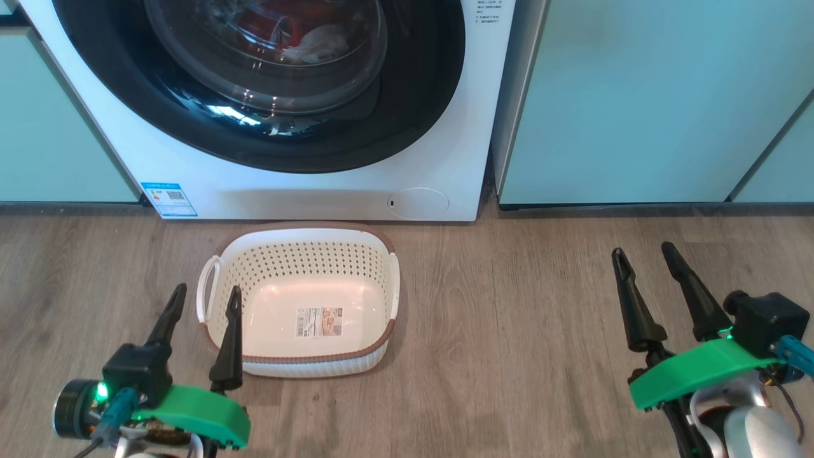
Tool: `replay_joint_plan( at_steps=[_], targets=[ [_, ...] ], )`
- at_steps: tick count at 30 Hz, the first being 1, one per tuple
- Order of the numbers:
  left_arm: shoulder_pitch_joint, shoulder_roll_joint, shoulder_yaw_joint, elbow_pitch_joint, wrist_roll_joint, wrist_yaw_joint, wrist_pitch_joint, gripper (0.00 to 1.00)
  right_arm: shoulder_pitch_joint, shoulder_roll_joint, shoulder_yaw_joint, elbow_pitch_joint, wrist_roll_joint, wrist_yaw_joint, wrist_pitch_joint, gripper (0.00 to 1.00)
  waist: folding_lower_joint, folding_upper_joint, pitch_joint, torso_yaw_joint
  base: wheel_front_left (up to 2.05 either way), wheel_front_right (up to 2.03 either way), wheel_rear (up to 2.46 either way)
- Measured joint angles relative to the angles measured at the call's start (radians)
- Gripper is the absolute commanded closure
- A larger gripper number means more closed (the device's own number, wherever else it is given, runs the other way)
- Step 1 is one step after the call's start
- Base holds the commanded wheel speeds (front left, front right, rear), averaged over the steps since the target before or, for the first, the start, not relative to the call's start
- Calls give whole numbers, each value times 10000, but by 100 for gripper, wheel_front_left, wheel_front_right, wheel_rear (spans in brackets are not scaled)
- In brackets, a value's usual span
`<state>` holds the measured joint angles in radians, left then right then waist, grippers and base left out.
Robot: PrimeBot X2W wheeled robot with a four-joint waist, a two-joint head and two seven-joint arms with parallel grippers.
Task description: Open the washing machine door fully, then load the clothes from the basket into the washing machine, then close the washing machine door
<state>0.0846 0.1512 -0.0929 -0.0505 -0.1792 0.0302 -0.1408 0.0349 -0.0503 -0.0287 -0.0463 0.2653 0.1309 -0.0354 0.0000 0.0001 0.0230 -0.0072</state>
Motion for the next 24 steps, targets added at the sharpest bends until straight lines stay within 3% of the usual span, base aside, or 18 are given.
replay_joint_plan(
  at_steps=[24],
  targets=[
    [0,71,-50,-33,-61,190,77,0,-15,2,-4,61,107,0,-119,0,0,0,2,-39,0,0,0]
  ],
)
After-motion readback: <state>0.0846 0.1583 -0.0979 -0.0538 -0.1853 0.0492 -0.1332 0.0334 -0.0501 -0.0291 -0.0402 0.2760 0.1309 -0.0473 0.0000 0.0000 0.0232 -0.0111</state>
